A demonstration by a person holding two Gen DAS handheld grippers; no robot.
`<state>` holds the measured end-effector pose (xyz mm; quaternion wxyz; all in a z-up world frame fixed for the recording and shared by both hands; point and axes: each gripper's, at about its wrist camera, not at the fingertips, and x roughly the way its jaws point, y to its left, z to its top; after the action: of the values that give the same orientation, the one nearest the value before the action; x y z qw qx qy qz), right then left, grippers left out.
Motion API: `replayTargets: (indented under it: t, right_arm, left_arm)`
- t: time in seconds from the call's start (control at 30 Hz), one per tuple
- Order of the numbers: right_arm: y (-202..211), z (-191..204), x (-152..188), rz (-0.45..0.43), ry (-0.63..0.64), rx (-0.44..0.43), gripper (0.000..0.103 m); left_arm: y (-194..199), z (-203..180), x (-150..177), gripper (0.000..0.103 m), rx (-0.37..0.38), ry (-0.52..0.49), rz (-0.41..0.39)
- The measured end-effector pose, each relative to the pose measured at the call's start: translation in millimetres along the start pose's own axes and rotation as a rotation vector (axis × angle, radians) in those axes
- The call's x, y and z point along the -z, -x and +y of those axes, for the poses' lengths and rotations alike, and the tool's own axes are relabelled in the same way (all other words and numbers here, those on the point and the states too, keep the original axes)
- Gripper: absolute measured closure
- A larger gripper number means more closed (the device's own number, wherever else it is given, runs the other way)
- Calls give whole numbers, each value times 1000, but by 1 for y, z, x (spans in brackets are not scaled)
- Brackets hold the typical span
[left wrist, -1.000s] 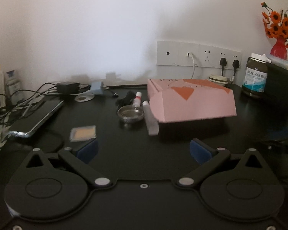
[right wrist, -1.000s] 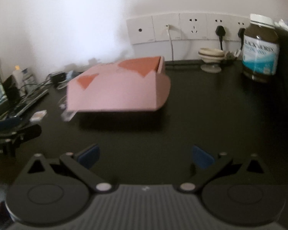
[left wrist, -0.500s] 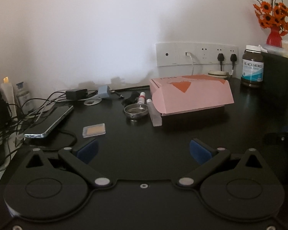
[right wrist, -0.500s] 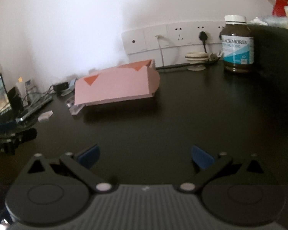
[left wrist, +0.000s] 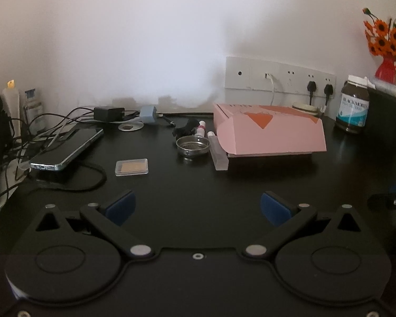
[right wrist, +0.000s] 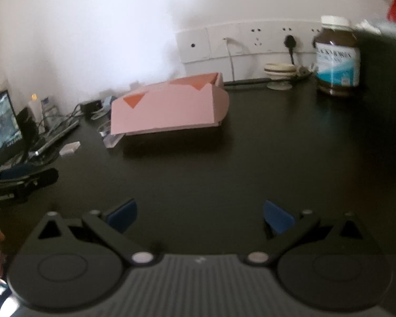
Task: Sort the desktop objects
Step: 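Withdraw the right tool from the closed pink box, then reach the right tool to the pink box lid edge and grasp it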
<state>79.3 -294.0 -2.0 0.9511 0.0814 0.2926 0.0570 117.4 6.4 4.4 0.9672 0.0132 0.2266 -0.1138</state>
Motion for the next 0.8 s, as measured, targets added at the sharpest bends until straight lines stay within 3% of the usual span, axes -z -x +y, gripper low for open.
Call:
replayTargets:
  t: [0.17,0.43,0.6,0.8]
  right_arm:
    - [-3,15,-29,-30,176,83,1]
    - [-57,52,-59,-50,420,184,1]
    - [-84,69,-69,-40,443,184,1]
    - [-106,73,-73,-43,373,155,1]
  left_arm:
    - [-1,2,-1,0,8,9,7]
    - [-1,2,0,0,-1,9,7]
    - [-1,2,0,0,-2,11,8]
    - [-2,5,-1,0,-2,34,14]
